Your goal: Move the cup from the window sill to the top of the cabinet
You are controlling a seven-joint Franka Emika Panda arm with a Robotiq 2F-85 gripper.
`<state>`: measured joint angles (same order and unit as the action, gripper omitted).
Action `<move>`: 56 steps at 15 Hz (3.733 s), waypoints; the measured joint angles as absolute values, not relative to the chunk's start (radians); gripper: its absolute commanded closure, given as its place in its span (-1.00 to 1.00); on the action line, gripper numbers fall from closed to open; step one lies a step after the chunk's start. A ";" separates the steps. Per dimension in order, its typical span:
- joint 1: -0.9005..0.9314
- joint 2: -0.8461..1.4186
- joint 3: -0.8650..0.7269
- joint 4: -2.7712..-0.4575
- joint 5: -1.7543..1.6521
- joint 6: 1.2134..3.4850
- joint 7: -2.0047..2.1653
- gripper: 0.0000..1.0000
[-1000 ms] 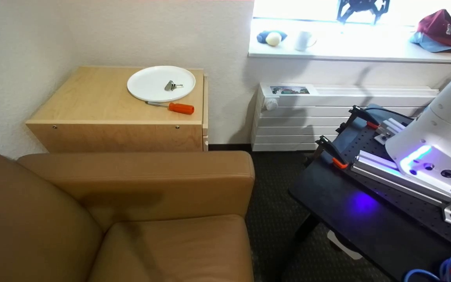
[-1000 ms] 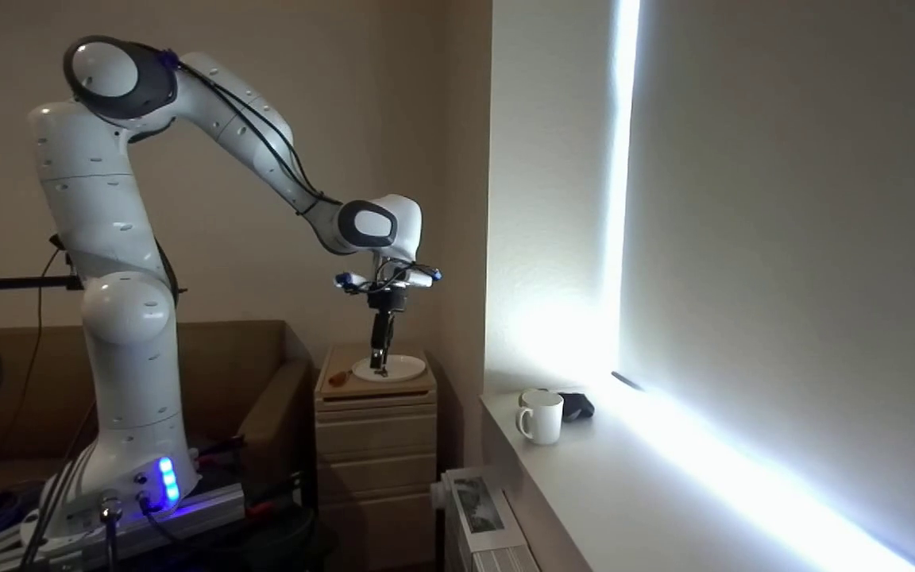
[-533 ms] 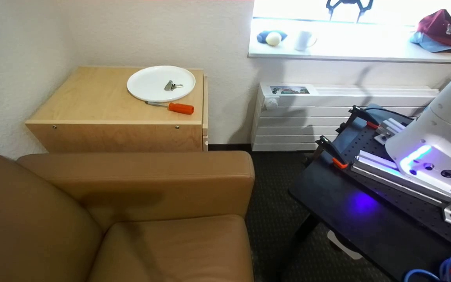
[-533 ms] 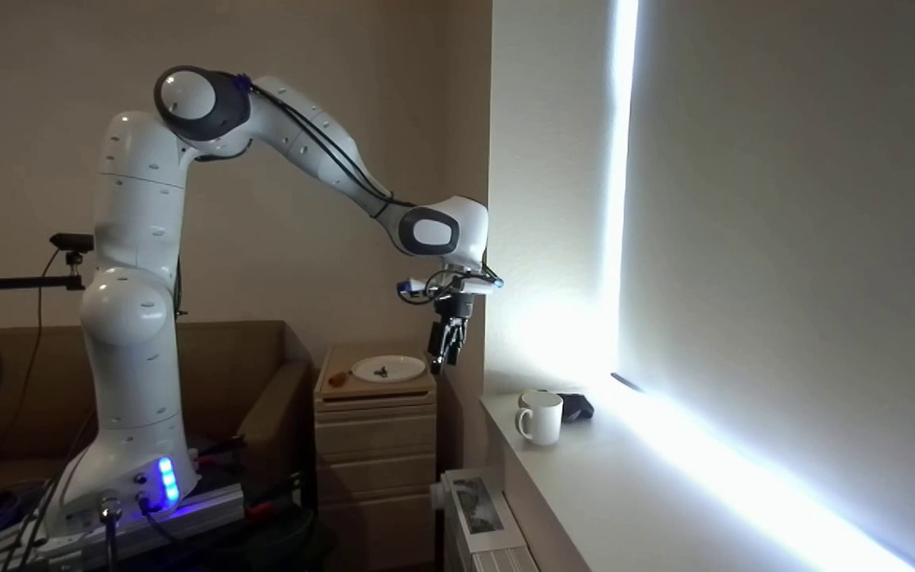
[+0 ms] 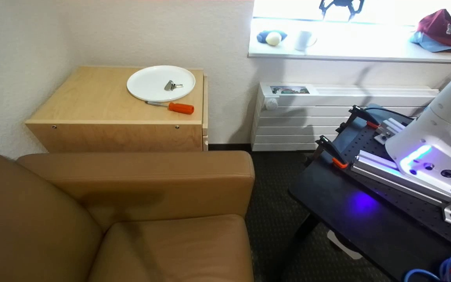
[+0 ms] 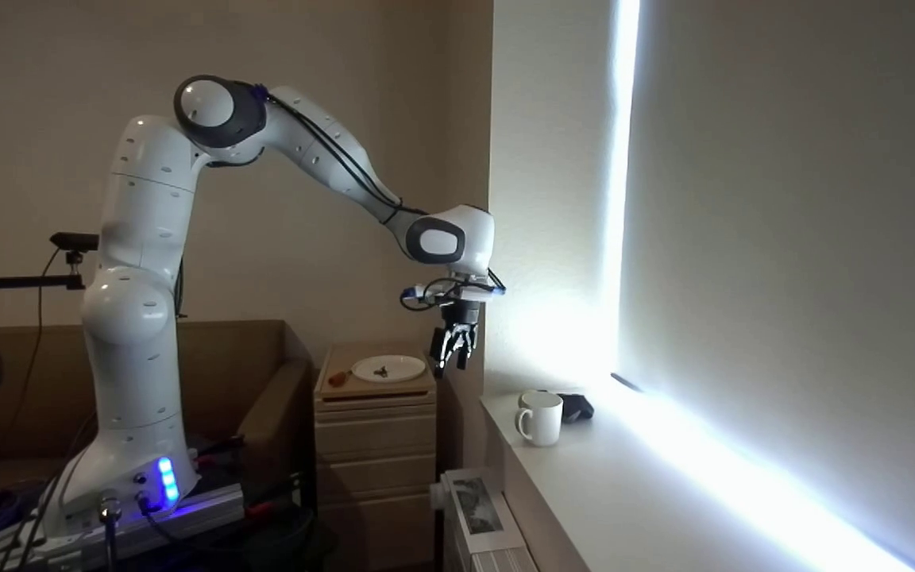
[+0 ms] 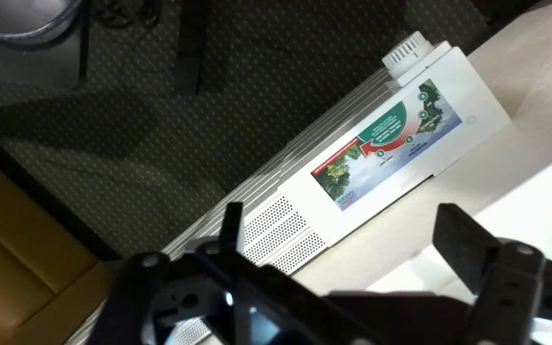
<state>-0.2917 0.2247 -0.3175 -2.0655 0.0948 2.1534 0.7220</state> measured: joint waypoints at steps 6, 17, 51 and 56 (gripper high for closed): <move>-0.313 0.408 -0.321 -1.878 0.330 2.184 0.895 -1.00; -0.324 0.530 -0.320 -1.783 0.397 2.419 1.131 -1.00; -0.296 0.743 -0.329 -1.708 0.334 2.568 1.433 0.98; -0.282 0.625 -0.325 -1.758 0.231 2.462 1.261 0.98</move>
<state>-0.2823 0.6255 -0.3248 -1.7584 0.2307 2.4616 1.2607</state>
